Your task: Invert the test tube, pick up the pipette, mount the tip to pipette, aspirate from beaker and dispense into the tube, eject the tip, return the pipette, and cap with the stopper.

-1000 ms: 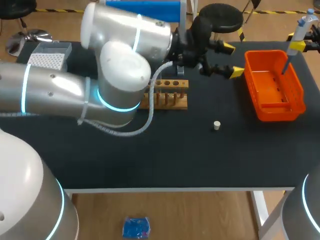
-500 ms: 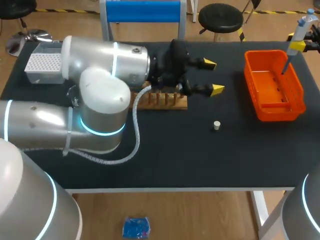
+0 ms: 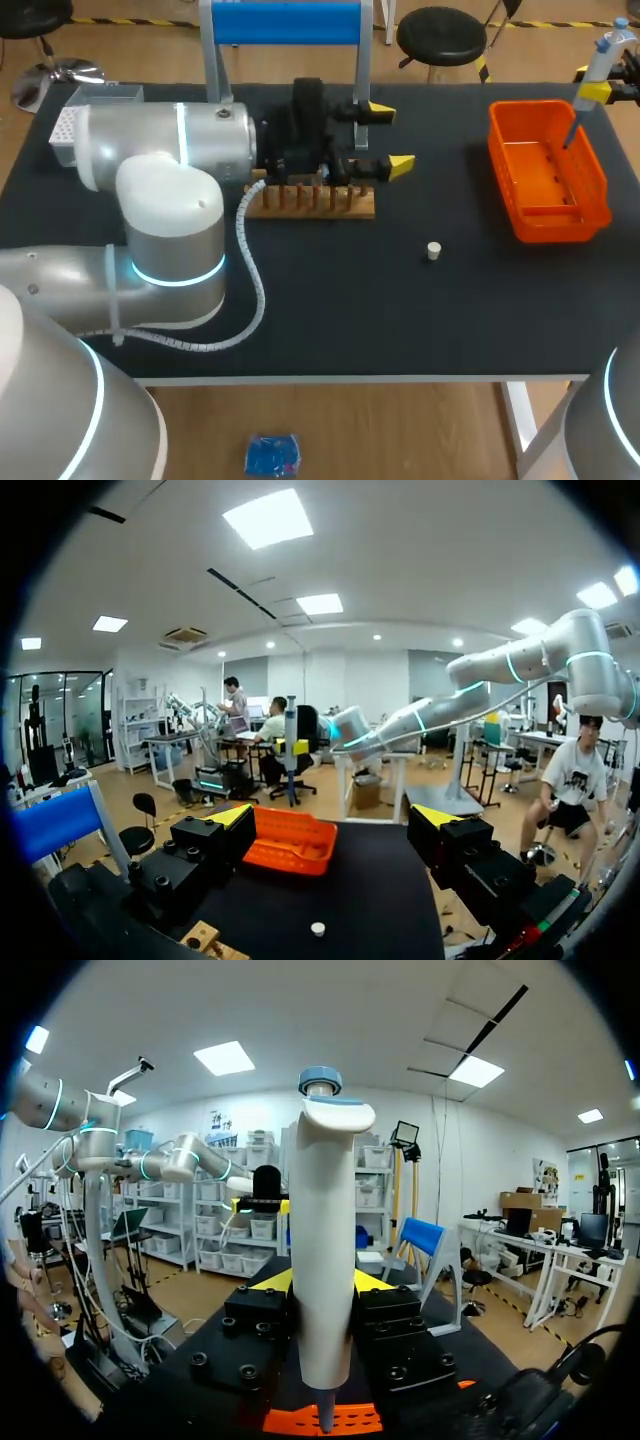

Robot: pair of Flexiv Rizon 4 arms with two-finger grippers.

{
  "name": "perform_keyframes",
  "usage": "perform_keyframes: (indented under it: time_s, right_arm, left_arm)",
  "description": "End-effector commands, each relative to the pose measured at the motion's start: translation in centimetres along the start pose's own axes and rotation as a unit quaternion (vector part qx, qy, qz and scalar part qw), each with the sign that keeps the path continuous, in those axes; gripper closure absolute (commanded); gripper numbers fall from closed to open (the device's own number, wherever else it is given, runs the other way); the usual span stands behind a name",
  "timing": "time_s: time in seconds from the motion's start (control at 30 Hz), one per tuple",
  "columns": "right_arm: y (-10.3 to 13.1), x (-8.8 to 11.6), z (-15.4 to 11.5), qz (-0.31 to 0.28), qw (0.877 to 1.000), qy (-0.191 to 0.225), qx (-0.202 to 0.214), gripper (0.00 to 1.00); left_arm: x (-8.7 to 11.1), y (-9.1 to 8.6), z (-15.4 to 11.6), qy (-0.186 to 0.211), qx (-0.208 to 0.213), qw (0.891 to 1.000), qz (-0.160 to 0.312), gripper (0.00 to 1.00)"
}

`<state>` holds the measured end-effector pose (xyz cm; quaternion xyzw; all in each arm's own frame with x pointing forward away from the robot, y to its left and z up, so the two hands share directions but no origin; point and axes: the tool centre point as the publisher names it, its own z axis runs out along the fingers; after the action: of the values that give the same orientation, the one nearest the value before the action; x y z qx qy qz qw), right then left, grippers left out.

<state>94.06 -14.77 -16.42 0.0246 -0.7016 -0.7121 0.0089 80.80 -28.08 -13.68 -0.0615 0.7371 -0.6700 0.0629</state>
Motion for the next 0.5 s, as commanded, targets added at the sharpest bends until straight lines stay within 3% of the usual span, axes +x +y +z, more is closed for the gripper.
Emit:
perform_keyframes:
  time_s: [0.03,0.5]
  right_arm:
    - [0.04,-0.11,-0.1,0.0,1.0,0.002,0.001,1.0]
    - [0.04,-0.11,-0.1,0.0,1.0,0.002,0.001,1.0]
  left_arm:
    - [-0.47,-0.92,-1.58,0.01,0.057,0.998,0.002,0.0]
    - [-0.89,-1.36,-1.03,0.003,0.042,0.999,-0.008,0.0]
